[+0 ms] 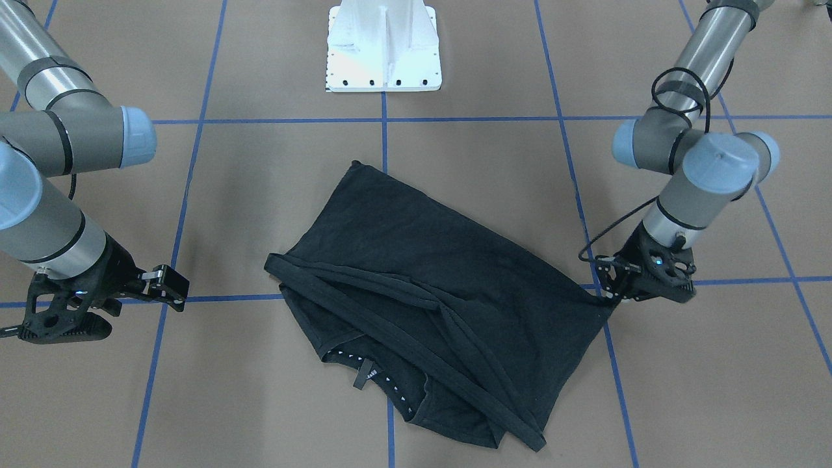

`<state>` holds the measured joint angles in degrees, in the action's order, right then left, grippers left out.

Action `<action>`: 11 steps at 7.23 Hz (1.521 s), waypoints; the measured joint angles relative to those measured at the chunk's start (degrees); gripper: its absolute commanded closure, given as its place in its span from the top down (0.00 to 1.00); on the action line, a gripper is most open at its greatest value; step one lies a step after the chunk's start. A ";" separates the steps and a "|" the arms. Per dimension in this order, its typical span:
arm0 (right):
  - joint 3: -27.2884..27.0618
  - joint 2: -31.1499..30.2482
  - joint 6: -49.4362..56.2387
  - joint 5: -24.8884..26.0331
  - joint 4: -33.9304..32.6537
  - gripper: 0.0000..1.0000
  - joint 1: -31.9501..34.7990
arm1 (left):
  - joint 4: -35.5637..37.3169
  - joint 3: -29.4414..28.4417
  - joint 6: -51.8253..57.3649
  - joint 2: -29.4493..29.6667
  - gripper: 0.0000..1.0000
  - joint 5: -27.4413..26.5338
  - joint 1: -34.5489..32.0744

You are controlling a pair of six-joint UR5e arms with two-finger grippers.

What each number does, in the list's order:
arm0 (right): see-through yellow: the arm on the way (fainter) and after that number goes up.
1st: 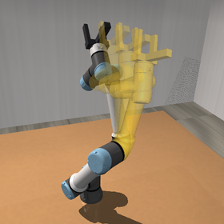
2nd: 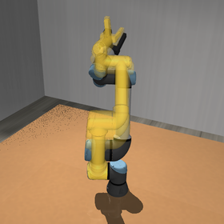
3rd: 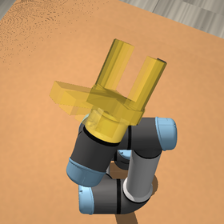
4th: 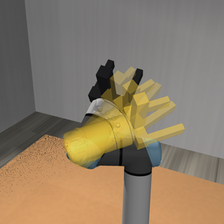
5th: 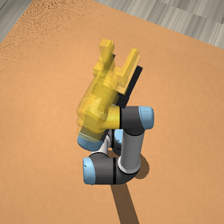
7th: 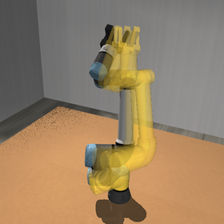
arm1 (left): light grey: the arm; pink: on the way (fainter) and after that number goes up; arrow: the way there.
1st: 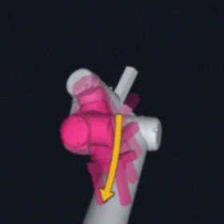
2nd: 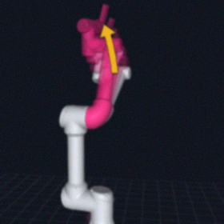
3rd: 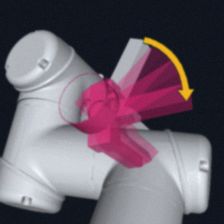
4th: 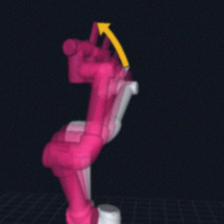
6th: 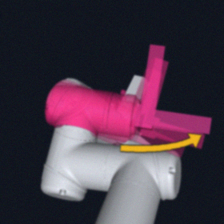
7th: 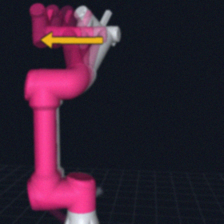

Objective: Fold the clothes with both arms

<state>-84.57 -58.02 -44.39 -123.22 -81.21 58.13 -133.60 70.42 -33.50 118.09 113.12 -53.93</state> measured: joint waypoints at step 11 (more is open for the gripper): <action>0.68 3.65 -11.70 0.81 0.76 0.98 -4.57 | -9.35 -18.38 8.13 13.36 1.00 2.86 -7.11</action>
<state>-83.88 -54.37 -56.09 -122.42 -80.45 53.56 -142.95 52.04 -25.37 131.45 115.98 -61.04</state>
